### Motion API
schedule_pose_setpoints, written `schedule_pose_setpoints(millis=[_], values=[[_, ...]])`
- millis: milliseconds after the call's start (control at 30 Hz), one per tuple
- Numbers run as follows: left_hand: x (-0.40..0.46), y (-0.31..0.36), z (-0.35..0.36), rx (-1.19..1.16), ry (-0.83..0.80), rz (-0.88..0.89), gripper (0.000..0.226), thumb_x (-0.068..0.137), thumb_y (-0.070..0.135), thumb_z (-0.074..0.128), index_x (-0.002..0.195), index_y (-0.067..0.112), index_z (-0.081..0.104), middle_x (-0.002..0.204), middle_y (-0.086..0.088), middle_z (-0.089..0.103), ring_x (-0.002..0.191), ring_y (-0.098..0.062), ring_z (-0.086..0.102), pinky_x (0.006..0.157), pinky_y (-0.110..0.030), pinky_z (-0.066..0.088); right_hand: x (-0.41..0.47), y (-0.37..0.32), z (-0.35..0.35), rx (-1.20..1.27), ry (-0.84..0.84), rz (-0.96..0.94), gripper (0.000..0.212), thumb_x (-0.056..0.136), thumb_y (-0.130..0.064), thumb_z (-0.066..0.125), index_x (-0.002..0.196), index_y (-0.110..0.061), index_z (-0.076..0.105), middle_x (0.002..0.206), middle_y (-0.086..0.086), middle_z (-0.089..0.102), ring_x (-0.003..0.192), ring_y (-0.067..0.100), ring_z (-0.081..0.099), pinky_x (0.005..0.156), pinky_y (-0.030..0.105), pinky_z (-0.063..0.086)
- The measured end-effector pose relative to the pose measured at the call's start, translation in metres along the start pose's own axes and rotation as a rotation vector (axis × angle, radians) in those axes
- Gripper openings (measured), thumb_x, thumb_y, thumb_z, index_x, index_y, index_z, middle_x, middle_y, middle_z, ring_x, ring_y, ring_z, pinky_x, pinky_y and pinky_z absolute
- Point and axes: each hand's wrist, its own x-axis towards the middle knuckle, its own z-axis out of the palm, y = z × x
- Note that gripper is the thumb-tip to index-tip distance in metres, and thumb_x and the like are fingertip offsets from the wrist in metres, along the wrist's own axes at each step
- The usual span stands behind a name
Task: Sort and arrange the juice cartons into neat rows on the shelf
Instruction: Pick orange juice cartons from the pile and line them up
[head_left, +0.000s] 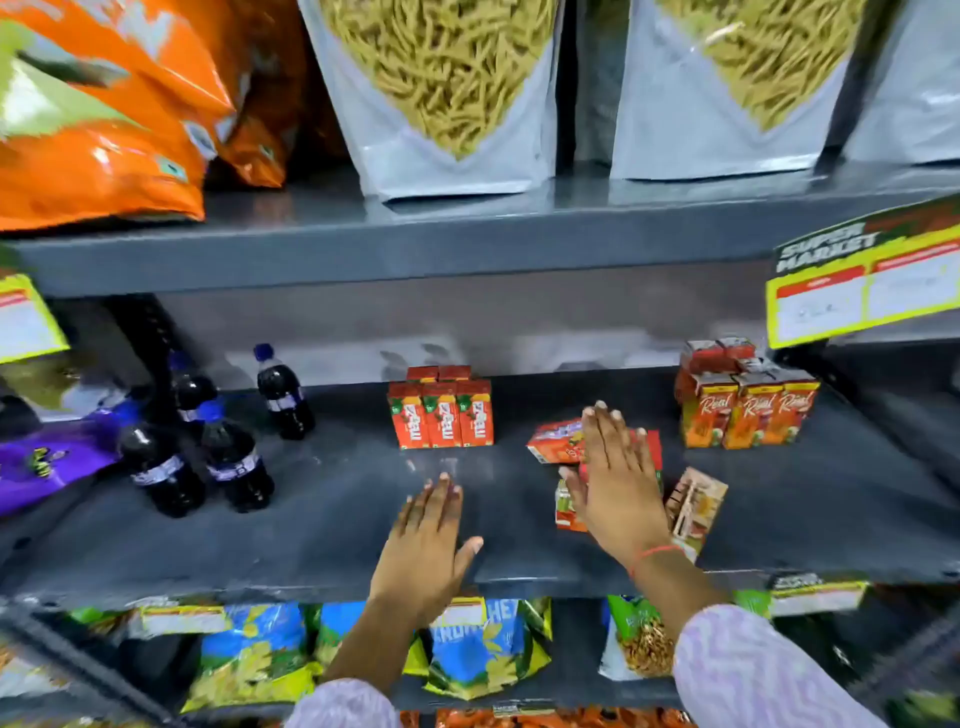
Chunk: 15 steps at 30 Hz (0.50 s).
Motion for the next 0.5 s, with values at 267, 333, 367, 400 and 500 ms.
schedule_pose_setpoints(millis=[267,333,367,400,500], values=[[0.035,-0.006,0.039,-0.070,-0.208,0.023,0.072,0.092,0.054,0.002,0.116,0.018,0.060,0.122,-0.003,0.065,0.109,-0.021,0.062,0.104,-0.032,0.022,0.027,0.019,0.019,0.193,-0.143,0.290,0.082,0.083,-0.036,0.059,0.146,-0.007,0.014,0.157,0.011,0.018,0.147,0.028,0.007,0.119,0.045,0.000],[0.036,-0.008,0.045,-0.045,-0.186,0.046,0.068,0.092,0.054,0.005,0.118,0.021,0.058,0.122,-0.001,0.064,0.111,-0.019,0.061,0.105,-0.028,0.008,0.036,0.022,0.023,0.217,-0.174,0.317,0.079,0.080,-0.035,0.063,0.143,-0.009,0.024,0.153,0.011,0.028,0.145,0.027,0.015,0.118,0.045,0.005],[0.035,-0.008,0.043,-0.075,-0.209,0.043,0.069,0.091,0.055,0.005,0.119,0.021,0.057,0.124,-0.001,0.063,0.112,-0.019,0.060,0.105,-0.027,0.005,0.038,0.023,0.024,0.234,-0.171,0.331,0.075,0.078,-0.034,0.066,0.140,-0.010,0.032,0.149,0.012,0.036,0.142,0.028,0.023,0.117,0.045,0.011],[0.034,-0.008,0.041,-0.098,-0.233,0.022,0.069,0.091,0.055,0.005,0.120,0.021,0.057,0.125,-0.001,0.062,0.113,-0.019,0.059,0.105,-0.027,0.004,0.040,0.023,0.026,0.256,-0.156,0.337,0.070,0.076,-0.032,0.068,0.135,-0.010,0.039,0.142,0.013,0.044,0.137,0.029,0.032,0.115,0.044,0.019],[0.033,-0.007,0.037,-0.177,-0.302,0.019,0.071,0.090,0.057,0.003,0.124,0.021,0.054,0.131,-0.001,0.057,0.119,-0.020,0.055,0.106,-0.028,0.010,0.041,0.023,0.027,0.306,-0.135,0.357,0.064,0.072,-0.029,0.073,0.128,-0.010,0.049,0.130,0.015,0.056,0.124,0.031,0.045,0.109,0.040,0.031]])
